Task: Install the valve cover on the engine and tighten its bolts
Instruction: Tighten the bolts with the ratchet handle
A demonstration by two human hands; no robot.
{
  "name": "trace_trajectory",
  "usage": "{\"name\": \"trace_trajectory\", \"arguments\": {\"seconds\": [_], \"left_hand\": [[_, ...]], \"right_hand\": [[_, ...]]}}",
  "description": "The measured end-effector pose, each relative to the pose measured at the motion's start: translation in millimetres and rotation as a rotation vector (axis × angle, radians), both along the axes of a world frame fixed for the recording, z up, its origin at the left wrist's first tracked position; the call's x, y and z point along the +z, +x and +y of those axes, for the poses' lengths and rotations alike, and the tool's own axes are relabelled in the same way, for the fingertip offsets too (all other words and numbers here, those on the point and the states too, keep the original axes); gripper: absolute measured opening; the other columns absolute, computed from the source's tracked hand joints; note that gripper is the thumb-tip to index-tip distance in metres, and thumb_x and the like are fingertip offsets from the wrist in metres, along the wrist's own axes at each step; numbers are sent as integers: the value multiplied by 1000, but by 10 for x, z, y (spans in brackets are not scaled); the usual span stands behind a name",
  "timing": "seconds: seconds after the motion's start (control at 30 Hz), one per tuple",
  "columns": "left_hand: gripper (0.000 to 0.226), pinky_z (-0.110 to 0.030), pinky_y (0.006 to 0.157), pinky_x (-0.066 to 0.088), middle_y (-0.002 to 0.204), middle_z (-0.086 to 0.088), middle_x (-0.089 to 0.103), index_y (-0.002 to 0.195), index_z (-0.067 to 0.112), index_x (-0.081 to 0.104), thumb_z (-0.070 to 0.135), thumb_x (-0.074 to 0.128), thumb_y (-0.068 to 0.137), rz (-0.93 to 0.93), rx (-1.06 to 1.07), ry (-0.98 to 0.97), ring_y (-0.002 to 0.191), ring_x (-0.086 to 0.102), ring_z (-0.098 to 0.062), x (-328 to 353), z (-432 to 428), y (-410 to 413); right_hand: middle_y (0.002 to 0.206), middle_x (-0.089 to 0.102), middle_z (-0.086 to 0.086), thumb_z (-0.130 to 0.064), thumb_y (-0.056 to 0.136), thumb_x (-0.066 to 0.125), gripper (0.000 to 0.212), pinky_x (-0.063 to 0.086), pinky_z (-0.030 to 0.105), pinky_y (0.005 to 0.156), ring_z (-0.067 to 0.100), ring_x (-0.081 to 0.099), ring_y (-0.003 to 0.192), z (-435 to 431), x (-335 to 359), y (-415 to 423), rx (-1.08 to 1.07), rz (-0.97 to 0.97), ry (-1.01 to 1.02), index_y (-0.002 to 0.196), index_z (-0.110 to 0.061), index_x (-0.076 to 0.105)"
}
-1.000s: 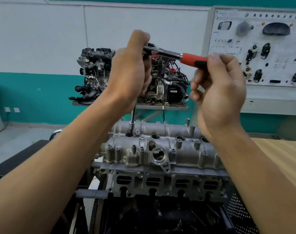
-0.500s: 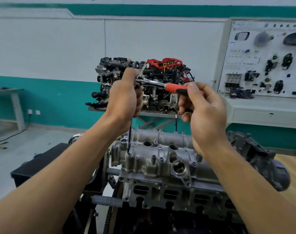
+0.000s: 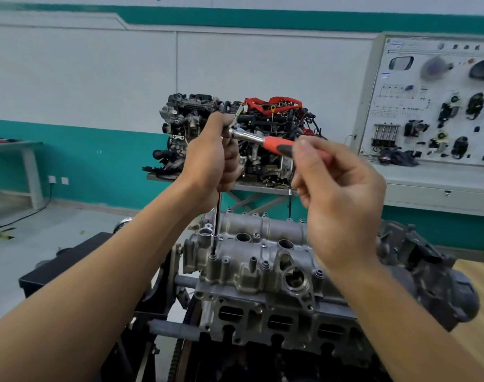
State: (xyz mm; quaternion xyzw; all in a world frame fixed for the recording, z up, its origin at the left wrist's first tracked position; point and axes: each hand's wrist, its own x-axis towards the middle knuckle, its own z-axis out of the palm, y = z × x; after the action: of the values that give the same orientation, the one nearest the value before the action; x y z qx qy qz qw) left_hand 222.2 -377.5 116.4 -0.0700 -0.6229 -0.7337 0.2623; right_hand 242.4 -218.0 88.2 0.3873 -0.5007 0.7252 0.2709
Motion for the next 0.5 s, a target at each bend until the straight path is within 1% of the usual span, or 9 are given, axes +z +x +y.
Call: {"name": "trace_trajectory", "arguments": {"seconds": [0.1,0.13,0.17,0.2,0.27,0.33,0.37,0.43,0.5], "left_hand": [[60,-26,54,12,44,9,28,37,27,37,45,49,93,-11,44,5,47,21,-13,9,66,-44],[61,-23,54,13,43,9,28,37,26,36,45,48,94,-6,44,5,44,21,-13,-2,69,-35],[59,-18,49,14,43,9,25,39,26,33,45,45,94,2,30,2,41,18,-13,-15,63,-21],[57,-16,43,15,43,9,23,42,27,30,45,43,94,12,15,-2,39,15,-14,-22,50,-3],[52,-18,39,15,45,8,19,47,29,27,45,41,94,19,2,-24,40,12,-15,-34,40,28],[50,-21,39,15,47,8,19,51,28,26,44,41,96,0,0,-55,42,11,-16,-27,76,40],[49,-21,39,14,48,8,18,53,28,25,44,41,96,-10,1,-55,43,11,-16,-21,90,37],[49,-20,40,13,49,7,16,55,27,23,44,41,97,-24,26,-27,44,9,-16,-4,74,24],[49,-19,40,12,48,6,16,55,27,22,44,41,97,-24,56,5,46,8,-16,14,34,-4]], "right_hand": [[69,67,-8,-20,84,73,5,47,20,47,9,57,55,-67,-82,154,-23,215,-45,88,-24,72],[68,65,-9,-20,86,71,2,46,19,46,9,56,54,-60,-87,107,-21,230,-48,88,-22,71],[67,63,-8,-19,89,68,3,43,19,45,10,54,53,-40,-84,-1,6,167,-62,88,-17,70],[68,61,-4,-19,94,63,10,39,20,45,11,51,55,-21,-68,-155,63,31,-86,91,-12,69],[75,58,4,-22,102,50,25,34,23,49,12,47,62,-19,10,-495,221,-317,-89,105,-1,64],[78,56,4,-27,106,39,36,31,24,52,12,46,67,-51,93,-739,330,-533,-29,114,1,59],[76,55,3,-27,107,36,38,31,25,53,12,46,66,-78,124,-789,360,-562,-17,116,2,59],[72,53,4,-23,105,38,37,30,25,51,13,46,62,-118,147,-801,352,-516,-28,119,7,55],[66,50,5,-17,103,44,21,31,27,49,15,43,58,-113,116,-672,292,-362,-87,103,2,54]]}}
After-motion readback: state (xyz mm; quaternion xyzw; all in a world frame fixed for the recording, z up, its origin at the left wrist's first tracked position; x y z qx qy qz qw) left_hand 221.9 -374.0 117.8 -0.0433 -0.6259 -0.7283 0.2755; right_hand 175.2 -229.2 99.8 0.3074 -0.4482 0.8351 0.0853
